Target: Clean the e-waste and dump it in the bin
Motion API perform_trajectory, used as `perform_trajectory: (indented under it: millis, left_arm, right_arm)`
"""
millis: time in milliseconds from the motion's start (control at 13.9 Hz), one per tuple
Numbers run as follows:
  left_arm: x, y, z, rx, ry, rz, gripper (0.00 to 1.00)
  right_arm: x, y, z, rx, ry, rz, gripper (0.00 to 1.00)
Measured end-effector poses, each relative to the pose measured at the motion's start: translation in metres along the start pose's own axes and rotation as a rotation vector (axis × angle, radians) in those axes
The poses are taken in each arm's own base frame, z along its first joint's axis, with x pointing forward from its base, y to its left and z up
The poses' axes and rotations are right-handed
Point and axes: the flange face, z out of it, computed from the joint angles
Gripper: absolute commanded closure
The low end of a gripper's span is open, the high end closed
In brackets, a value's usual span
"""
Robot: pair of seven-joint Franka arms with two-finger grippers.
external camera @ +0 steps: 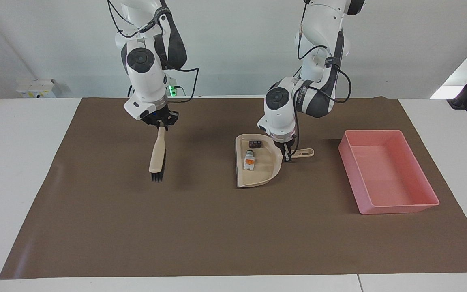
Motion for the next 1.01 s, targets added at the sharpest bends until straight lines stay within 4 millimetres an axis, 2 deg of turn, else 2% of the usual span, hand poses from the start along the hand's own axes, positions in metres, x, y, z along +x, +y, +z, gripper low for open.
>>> perform_trajectory:
  millis: [144, 289, 505, 649, 794, 1010]
  left_arm:
    - [-0.005, 0.006, -0.011, 0.027, 0.038, -0.004, 1.00]
    - [-0.014, 0.009, -0.016, 0.046, 0.062, -0.020, 1.00]
    - [-0.047, -0.002, -0.026, 0.067, 0.081, -0.058, 1.00]
    - [-0.090, -0.013, -0.042, 0.095, 0.094, -0.065, 1.00]
    - [-0.148, -0.019, -0.060, 0.119, 0.099, -0.074, 1.00]
    - [-0.245, -0.023, -0.073, 0.113, 0.109, -0.118, 1.00]
  right_arm:
    - [0.008, 0.043, 0.002, -0.012, -0.003, -0.011, 1.00]
    - [0.012, 0.096, 0.013, 0.006, -0.029, -0.035, 1.00]
    - [0.015, 0.151, 0.042, 0.011, -0.089, -0.064, 1.00]
    - [0.018, 0.166, 0.062, 0.027, -0.129, -0.065, 1.00]
    - [0.019, 0.170, 0.075, 0.033, -0.155, -0.061, 1.00]
    - [0.014, 0.167, 0.088, 0.038, -0.186, -0.065, 1.00]
